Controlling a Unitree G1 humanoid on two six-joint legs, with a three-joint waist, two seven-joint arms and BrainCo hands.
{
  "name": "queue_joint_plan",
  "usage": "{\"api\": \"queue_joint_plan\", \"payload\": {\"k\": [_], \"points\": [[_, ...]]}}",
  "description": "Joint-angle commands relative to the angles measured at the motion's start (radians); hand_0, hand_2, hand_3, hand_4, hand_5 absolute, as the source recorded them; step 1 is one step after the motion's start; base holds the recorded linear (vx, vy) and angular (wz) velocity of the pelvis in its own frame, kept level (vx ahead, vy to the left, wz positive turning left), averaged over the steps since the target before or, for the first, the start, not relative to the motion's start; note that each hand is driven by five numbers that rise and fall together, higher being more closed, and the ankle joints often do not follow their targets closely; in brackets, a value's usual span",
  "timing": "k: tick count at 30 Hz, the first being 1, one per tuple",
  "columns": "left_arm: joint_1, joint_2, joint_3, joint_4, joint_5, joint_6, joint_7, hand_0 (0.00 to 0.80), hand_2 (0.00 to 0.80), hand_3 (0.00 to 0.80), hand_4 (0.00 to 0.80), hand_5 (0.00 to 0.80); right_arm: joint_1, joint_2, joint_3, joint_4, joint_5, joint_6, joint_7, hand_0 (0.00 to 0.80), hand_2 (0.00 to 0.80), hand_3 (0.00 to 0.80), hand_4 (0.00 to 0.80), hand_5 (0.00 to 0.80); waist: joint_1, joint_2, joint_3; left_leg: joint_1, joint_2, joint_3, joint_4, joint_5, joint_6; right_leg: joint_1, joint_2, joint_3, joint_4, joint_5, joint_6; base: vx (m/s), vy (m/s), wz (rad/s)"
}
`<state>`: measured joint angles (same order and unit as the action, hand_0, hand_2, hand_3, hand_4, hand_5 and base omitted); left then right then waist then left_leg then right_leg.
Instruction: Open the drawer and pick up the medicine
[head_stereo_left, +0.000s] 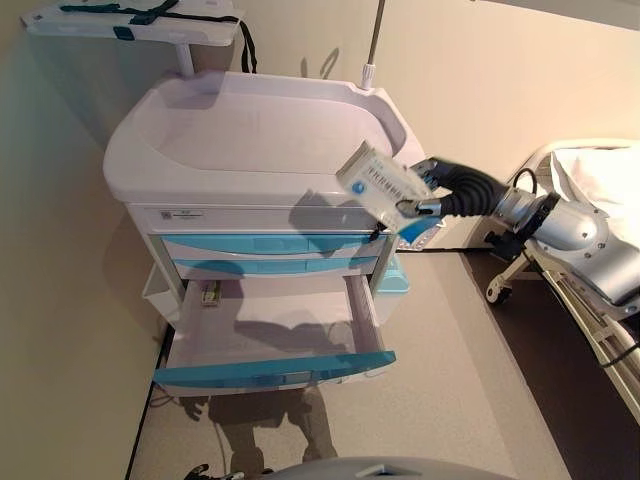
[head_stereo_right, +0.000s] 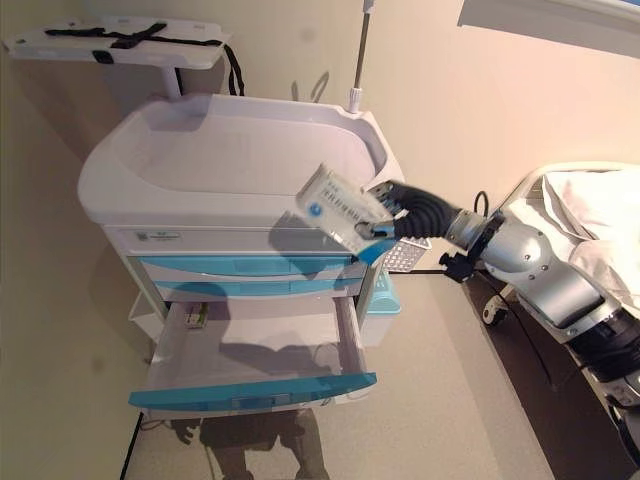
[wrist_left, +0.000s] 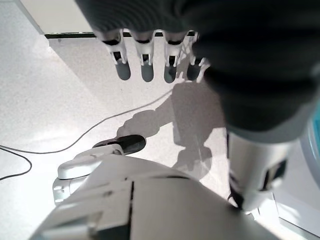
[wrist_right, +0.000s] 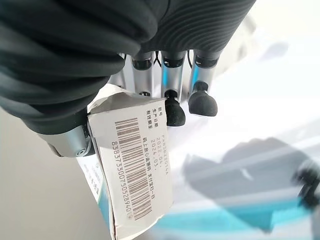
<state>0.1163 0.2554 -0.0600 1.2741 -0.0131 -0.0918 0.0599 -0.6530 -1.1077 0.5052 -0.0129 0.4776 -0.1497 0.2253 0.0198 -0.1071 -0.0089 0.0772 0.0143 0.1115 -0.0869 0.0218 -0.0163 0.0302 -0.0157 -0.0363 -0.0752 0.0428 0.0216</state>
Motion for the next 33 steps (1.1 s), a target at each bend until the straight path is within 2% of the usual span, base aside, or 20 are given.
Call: {"api": "queue_joint_plan", "payload": {"k": [1, 2, 3, 4, 8, 9, 11, 12, 17, 25, 27, 31, 33], "points": [[-0.016, -0.002, -0.047, 0.073, 0.008, 0.01, 0.008, 0.0, 0.0, 0.0, 0.0, 0.0, -0.118, 0.068, -0.015, 0.154, -0.068, -0.036, -0.113, 0.8, 0.8, 0.8, 0.8, 0.8, 0.047, -0.027, -0.037, -0.036, -0.03, 0.002, 0.004, -0.003, 0.006, -0.025, -0.003, -0.022, 0.03, 0.029, 0.071, 0.0, 0.0, 0.0], [-0.016, -0.003, -0.046, 0.073, 0.008, 0.01, 0.008, 0.0, 0.0, 0.0, 0.0, 0.0, -0.122, 0.069, -0.012, 0.157, -0.068, -0.037, -0.113, 0.8, 0.8, 0.8, 0.8, 0.8, 0.046, -0.026, -0.037, -0.035, -0.03, 0.002, 0.005, -0.003, 0.006, -0.025, -0.003, -0.022, 0.03, 0.029, 0.071, 0.0, 0.0, 0.0], [-0.022, 0.001, -0.067, 0.077, -0.005, 0.016, 0.018, 0.0, 0.0, 0.0, 0.0, 0.0, -0.244, 0.115, 0.044, 0.309, -0.146, -0.024, -0.163, 0.8, 0.8, 0.8, 0.8, 0.8, 0.051, -0.031, -0.035, -0.037, -0.03, -0.011, 0.002, 0.0, 0.005, -0.023, -0.005, -0.035, 0.032, 0.027, 0.068, 0.0, 0.0, 0.0], [-0.022, 0.0, -0.066, 0.077, -0.005, 0.016, 0.018, 0.0, 0.0, 0.0, 0.0, 0.0, -0.247, 0.116, 0.047, 0.311, -0.145, -0.024, -0.163, 0.8, 0.8, 0.8, 0.8, 0.8, 0.049, -0.03, -0.035, -0.037, -0.03, -0.011, 0.002, 0.0, 0.005, -0.023, -0.005, -0.035, 0.032, 0.027, 0.068, 0.017, -0.007, -0.07], [-0.029, 0.007, -0.1, 0.088, -0.011, 0.022, 0.027, 0.0, 0.0, 0.0, 0.0, 0.0, -0.409, 0.221, 0.11, 0.59, -0.269, 0.003, -0.234, 0.8, 0.8, 0.8, 0.8, 0.8, 0.057, -0.035, -0.023, -0.041, -0.032, -0.03, 0.001, 0.003, 0.005, -0.022, -0.007, -0.056, 0.043, 0.019, 0.064, 0.005, 0.0, 0.14], [-0.029, 0.007, -0.1, 0.088, -0.011, 0.022, 0.027, 0.0, 0.0, 0.0, 0.0, 0.0, -0.41, 0.221, 0.11, 0.59, -0.269, 0.003, -0.234, 0.8, 0.8, 0.8, 0.8, 0.8, 0.056, -0.035, -0.023, -0.041, -0.032, -0.03, 0.001, 0.003, 0.005, -0.022, -0.007, -0.056, 0.043, 0.019, 0.064, 0.024, -0.008, 0.22], [-0.048, 0.017, -0.114, 0.101, -0.033, 0.032, 0.044, 0.0, 0.0, 0.0, 0.0, 0.0, -0.546, 0.337, 0.14, 0.848, -0.393, 0.035, -0.306, 0.8, 0.8, 0.8, 0.8, 0.8, 0.072, -0.041, -0.008, -0.044, -0.033, -0.059, 0.002, 0.006, 0.007, -0.02, -0.01, -0.079, 0.059, 0.008, 0.058, 0.039, -0.013, 0.26], [-0.048, 0.017, -0.113, 0.102, -0.033, 0.032, 0.044, 0.0, 0.0, 0.0, 0.0, 0.0, -0.547, 0.339, 0.141, 0.849, -0.393, 0.034, -0.307, 0.8, 0.8, 0.8, 0.8, 0.8, 0.071, -0.041, -0.008, -0.045, -0.033, -0.06, 0.002, 0.006, 0.007, -0.02, -0.011, -0.08, 0.059, 0.008, 0.058, 0.029, -0.008, 0.31], [-0.067, 0.03, -0.138, 0.097, -0.049, 0.029, 0.057, 0.0, 0.0, 0.0, 0.0, 0.0, -0.674, 0.441, 0.173, 1.136, -0.532, 0.057, -0.372, 0.8, 0.8, 0.8, 0.8, 0.8, 0.099, -0.043, 0.009, -0.069, -0.038, -0.11, 0.004, 0.017, 0.008, -0.027, -0.016, -0.118, 0.071, -0.004, 0.054, 0.021, -0.004, 0.34], [-0.103, 0.038, -0.183, 0.079, -0.041, 0.024, 0.065, 0.0, 0.0, 0.0, 0.0, 0.0, -0.749, 0.471, 0.226, 1.328, -0.657, 0.082, -0.396, 0.8, 0.8, 0.8, 0.8, 0.8, 0.149, -0.054, 0.022, -0.12, -0.058, -0.217, 0.007, 0.036, 0.006, -0.025, -0.026, -0.208, 0.058, -0.013, 0.053, 0.039, -0.021, 0.49], [-0.112, 0.039, -0.194, 0.077, -0.031, 0.024, 0.066, 0.0, 0.0, 0.0, 0.0, 0.0, -0.755, 0.471, 0.266, 1.347, -0.738, 0.087, -0.397, 0.8, 0.8, 0.8, 0.8, 0.8, 0.167, -0.061, 0.026, -0.129, -0.064, -0.246, 0.006, 0.04, 0.005, -0.021, -0.029, -0.232, 0.054, -0.015, 0.054, 0.041, -0.029, 0.37], [-0.122, 0.042, -0.204, 0.072, -0.017, 0.022, 0.063, 0.0, 0.0, 0.0, 0.0, 0.0, -0.746, 0.456, 0.321, 1.346, -0.83, 0.087, -0.379, 0.8, 0.8, 0.8, 0.8, 0.8, 0.182, -0.069, 0.03, -0.139, -0.068, -0.27, 0.006, 0.043, 0.003, -0.019, -0.031, -0.26, 0.05, -0.018, 0.054, 0.027, -0.022, 0.35], [-0.126, 0.044, -0.207, 0.07, -0.012, 0.022, 0.064, 0.0, 0.0, 0.0, 0.0, 0.0, -0.739, 0.456, 0.319, 1.351, -0.828, 0.086, -0.368, 0.8, 0.8, 0.8, 0.8, 0.8, 0.19, -0.073, 0.031, -0.14, -0.07, -0.28, 0.006, 0.044, 0.003, -0.016, -0.032, -0.269, 0.049, -0.02, 0.053, 0.026, -0.021, 0.21]]}}
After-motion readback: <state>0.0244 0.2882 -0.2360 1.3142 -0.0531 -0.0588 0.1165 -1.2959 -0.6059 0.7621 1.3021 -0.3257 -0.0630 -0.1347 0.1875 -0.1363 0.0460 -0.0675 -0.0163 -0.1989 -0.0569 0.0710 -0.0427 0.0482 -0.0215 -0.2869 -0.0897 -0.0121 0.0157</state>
